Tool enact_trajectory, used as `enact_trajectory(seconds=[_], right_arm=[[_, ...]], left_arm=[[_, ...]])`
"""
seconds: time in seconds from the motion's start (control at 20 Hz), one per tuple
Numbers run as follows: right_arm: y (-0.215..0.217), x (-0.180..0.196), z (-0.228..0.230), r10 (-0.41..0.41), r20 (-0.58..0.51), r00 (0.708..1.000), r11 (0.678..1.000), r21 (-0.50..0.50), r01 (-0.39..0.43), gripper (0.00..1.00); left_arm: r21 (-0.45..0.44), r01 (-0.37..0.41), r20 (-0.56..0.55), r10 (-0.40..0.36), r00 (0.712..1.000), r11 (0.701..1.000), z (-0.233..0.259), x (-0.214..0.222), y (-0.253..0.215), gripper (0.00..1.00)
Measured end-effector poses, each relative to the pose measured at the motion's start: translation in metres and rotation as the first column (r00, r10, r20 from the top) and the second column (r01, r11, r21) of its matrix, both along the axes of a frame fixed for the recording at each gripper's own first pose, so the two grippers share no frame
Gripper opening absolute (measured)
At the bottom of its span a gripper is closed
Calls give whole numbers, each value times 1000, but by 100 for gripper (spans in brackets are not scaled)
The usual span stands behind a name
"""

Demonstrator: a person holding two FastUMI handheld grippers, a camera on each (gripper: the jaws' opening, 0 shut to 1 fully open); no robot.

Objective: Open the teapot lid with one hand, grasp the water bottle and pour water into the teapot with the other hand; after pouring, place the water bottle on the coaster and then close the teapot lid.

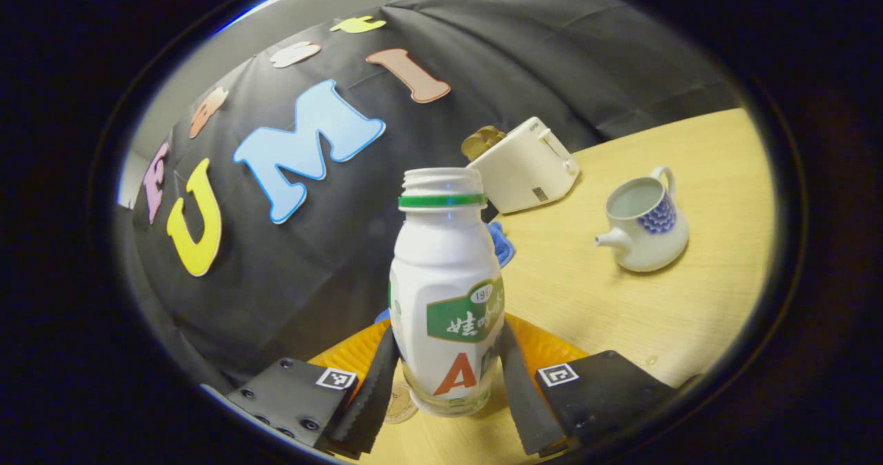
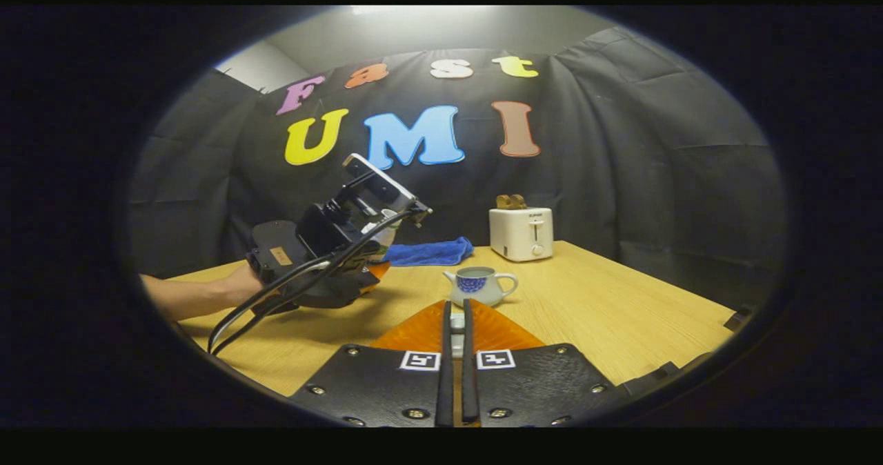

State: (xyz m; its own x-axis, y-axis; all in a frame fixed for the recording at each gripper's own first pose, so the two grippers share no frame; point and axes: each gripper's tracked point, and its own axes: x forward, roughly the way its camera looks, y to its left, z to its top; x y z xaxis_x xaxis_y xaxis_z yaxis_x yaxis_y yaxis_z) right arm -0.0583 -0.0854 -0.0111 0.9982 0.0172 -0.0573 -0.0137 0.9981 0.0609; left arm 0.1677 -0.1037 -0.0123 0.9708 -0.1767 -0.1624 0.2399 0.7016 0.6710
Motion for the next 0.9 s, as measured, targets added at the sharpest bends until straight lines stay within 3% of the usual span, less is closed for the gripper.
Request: enact_trajectory(seconds=[0.05, 0.1, 0.15, 0.2, 0.35, 0.4, 0.45, 0.55, 0.6, 0.7, 0.9], right_arm=[[-1, -4, 4, 1, 8, 1000, 1000, 5, -1, 0], [0, -5, 6, -2, 17, 1000, 1000, 7, 2, 0], [-1, -6, 6, -3, 17, 1000, 1000, 7, 3, 0], [0, -7, 6, 1, 18, 1000, 1000, 10, -1, 5], [5, -12, 10, 18, 24, 1000, 1000, 23, -19, 5], [7, -13, 13, 26, 37, 999, 999, 23, -27, 0], [8, -16, 16, 31, 48, 998, 999, 17, -32, 5], [1, -20, 17, 19, 59, 998, 1000, 5, -19, 5], [-1, -21, 16, 17, 60, 998, 1000, 9, -17, 5], [-5, -24, 14, 9, 58, 998, 1000, 19, -10, 0], [-10, -25, 14, 5, 61, 998, 999, 40, -8, 5]], left_arm=[[32, -5, 9, 4, 1000, 999, 1, 1, -1, 87], [59, -10, 19, 9, 1000, 998, 3, 0, -2, 80], [81, -8, 23, 6, 1000, 997, 2, -1, -6, 80], [107, -3, 21, 1, 1000, 994, -1, 0, -11, 80], [188, 8, 41, -16, 999, 982, 1, 0, -24, 80], [205, 7, 56, -19, 998, 979, 2, 1, -25, 80], [220, 10, 63, -25, 998, 975, 3, 2, -30, 80], [255, 16, 74, -36, 997, 967, 3, 4, -36, 80], [277, 17, 81, -41, 996, 961, 4, 4, -38, 86], [327, 17, 85, -48, 995, 945, 4, 6, -43, 86], [394, 44, 49, -68, 996, 918, -8, 8, -54, 87]])
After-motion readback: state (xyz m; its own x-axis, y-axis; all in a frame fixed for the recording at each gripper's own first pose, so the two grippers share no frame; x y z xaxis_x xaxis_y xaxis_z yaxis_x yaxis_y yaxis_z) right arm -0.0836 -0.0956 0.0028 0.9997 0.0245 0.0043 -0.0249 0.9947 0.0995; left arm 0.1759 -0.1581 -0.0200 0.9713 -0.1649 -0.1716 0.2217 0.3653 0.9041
